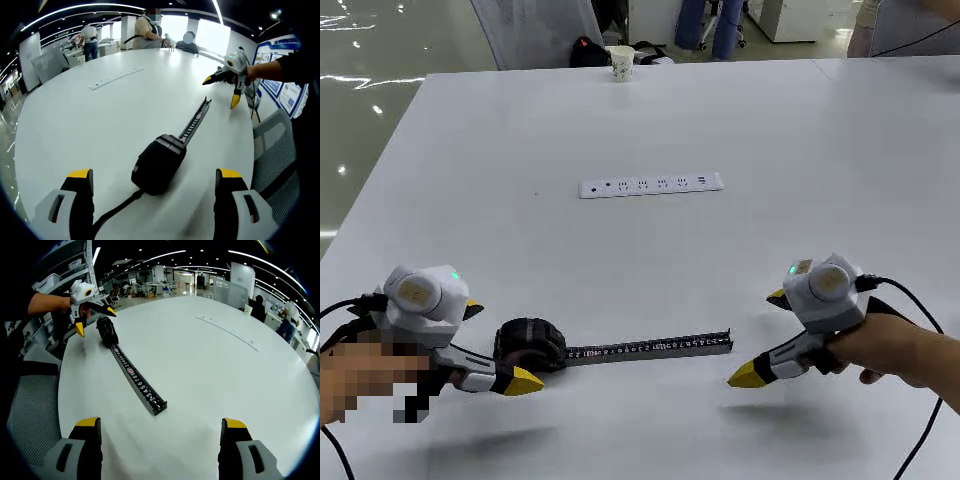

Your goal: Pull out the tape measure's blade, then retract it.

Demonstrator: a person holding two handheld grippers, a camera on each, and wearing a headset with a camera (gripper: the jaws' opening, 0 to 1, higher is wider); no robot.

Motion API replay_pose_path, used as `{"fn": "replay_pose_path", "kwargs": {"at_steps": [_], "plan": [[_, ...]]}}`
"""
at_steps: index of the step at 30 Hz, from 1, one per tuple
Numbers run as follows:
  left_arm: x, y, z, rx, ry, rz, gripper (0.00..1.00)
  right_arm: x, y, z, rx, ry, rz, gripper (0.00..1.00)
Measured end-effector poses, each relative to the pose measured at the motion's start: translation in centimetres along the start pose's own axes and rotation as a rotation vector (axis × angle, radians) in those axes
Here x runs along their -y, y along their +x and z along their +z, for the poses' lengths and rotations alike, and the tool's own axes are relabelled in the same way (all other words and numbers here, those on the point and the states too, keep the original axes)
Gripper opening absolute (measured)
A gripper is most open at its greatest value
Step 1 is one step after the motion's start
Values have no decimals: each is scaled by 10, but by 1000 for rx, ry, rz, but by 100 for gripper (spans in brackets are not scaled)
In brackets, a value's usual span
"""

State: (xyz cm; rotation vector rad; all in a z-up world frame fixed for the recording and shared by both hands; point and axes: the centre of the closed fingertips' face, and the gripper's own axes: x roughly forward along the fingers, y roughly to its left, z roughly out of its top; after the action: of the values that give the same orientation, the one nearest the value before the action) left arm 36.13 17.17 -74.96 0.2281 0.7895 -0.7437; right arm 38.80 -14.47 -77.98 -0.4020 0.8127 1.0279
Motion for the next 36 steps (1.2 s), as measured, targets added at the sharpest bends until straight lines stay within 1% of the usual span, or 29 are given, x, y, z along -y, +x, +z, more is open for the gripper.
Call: {"fn": "replay_pose_path", "kwargs": {"at_steps": [2,3,5,6,8,11,12,13,14,16,18,20,21,25,27,30,31,33,36], "plan": [[1,-5,-3,14,-18,7,99,-1,-6,-3,16,-1,-15,99],[1,-7,-5,23,-36,14,99,-1,-9,-5,22,-9,-26,99],[2,-11,-8,29,-37,24,99,-2,-13,-8,25,-16,-36,99],[2,-15,-5,59,-20,41,99,-3,-17,-10,34,-5,-46,99],[5,-19,-9,65,-18,52,99,-1,-23,-8,66,10,-76,99],[7,-25,-14,78,-23,65,99,-3,-31,-9,95,32,-92,99],[9,-27,-14,93,-32,62,99,-3,-33,-10,103,32,-98,99],[11,-30,-11,124,-48,60,99,-5,-36,-6,142,18,-102,99],[11,-32,-11,139,-55,64,99,-7,-38,-5,157,20,-100,99],[10,-37,-10,168,-57,87,99,-10,-43,-8,152,23,-103,99],[10,-42,-13,181,-63,102,99,-13,-48,-8,167,13,-104,99],[9,-46,-16,181,-69,114,99,-16,-51,-10,162,18,-101,99],[8,-49,-19,178,-73,125,99,-17,-54,-11,169,17,-109,99],[7,-58,-21,190,-66,142,99,-16,-64,-15,182,40,-139,99],[6,-62,-24,194,-64,146,99,-16,-70,-15,218,51,-149,99],[5,-66,-31,190,-69,158,99,-19,-74,-25,214,66,-154,99],[7,-68,-35,184,-76,162,99,-22,-76,-29,208,76,-152,99],[11,-71,-42,186,-77,164,99,-25,-77,-36,188,78,-153,99],[15,-76,-52,188,-96,167,99,-29,-82,-40,191,79,-155,99]]}}
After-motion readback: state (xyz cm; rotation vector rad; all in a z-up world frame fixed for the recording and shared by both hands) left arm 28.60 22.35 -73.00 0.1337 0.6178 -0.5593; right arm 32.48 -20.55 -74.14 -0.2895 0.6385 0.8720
